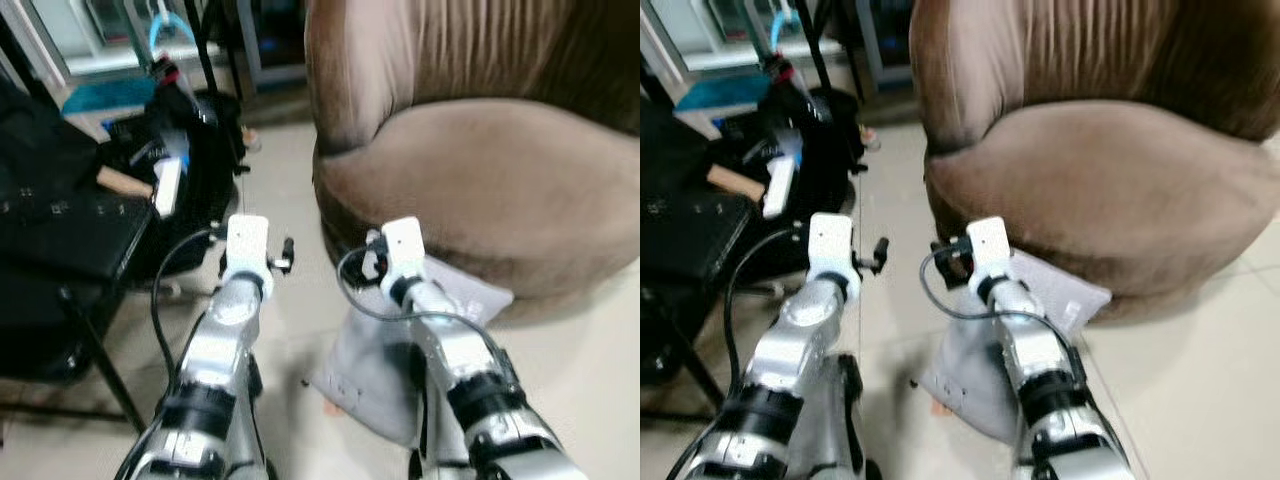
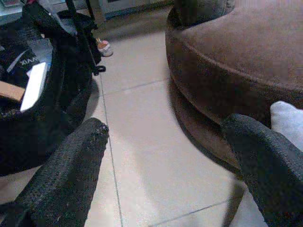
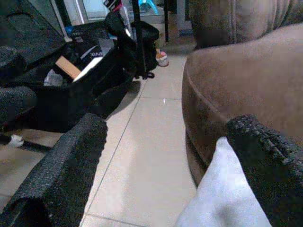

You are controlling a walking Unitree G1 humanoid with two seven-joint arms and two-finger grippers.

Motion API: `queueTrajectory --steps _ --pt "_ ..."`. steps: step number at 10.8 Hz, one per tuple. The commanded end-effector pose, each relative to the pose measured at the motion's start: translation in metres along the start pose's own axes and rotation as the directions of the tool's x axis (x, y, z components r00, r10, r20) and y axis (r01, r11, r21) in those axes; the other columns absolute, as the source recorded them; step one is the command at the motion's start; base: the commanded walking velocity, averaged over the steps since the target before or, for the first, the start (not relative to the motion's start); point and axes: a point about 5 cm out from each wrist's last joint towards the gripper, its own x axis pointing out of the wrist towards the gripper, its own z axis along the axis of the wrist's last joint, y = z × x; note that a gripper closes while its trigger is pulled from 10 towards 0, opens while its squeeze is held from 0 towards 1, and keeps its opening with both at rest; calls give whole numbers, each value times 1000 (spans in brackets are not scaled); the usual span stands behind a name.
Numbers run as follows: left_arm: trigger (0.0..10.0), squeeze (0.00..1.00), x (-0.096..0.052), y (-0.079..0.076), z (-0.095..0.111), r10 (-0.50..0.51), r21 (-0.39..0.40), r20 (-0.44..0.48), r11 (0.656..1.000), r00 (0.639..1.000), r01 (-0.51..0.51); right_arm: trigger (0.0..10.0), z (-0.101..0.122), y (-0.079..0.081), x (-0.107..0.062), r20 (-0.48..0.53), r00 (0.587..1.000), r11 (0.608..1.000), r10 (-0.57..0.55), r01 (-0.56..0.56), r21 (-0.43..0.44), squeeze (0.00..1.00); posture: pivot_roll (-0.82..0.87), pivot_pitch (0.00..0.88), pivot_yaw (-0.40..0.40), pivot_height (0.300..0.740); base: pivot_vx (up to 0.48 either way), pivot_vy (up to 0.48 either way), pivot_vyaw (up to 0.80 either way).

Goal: Move the pillow to the sofa from floor

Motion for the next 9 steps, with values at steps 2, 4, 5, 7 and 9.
queueTrajectory --steps 2,4,5,7,9 --pt "10000 180 -2 2 -11 42 24 -34 999 999 -41 10000 -5 7 -2 -7 1000 1000 14 -14 -3 0 -130 0 87 528 0 0 0" --pt "10000 0 -3 -4 -15 18 35 -42 999 999 -16 10000 -8 8 -3 -11 1000 1000 15 -15 -6 0 -132 0 87 558 0 0 0" --pt "10000 0 -2 -4 -14 15 53 -37 998 999 -13 10000 -9 7 -3 -13 1000 1000 14 -14 -10 0 -134 0 89 578 0 0 0" --pt "10000 0 -1 -4 -11 22 43 -25 999 999 -21 10000 -8 7 -2 -12 1000 1000 14 -14 -15 0 -136 0 90 608 0 0 0" --pt "10000 0 1 -2 -10 33 58 -18 998 999 -32 10000 -8 8 -2 -7 1000 1000 18 -19 -23 0 -137 0 92 643 0 0 0"
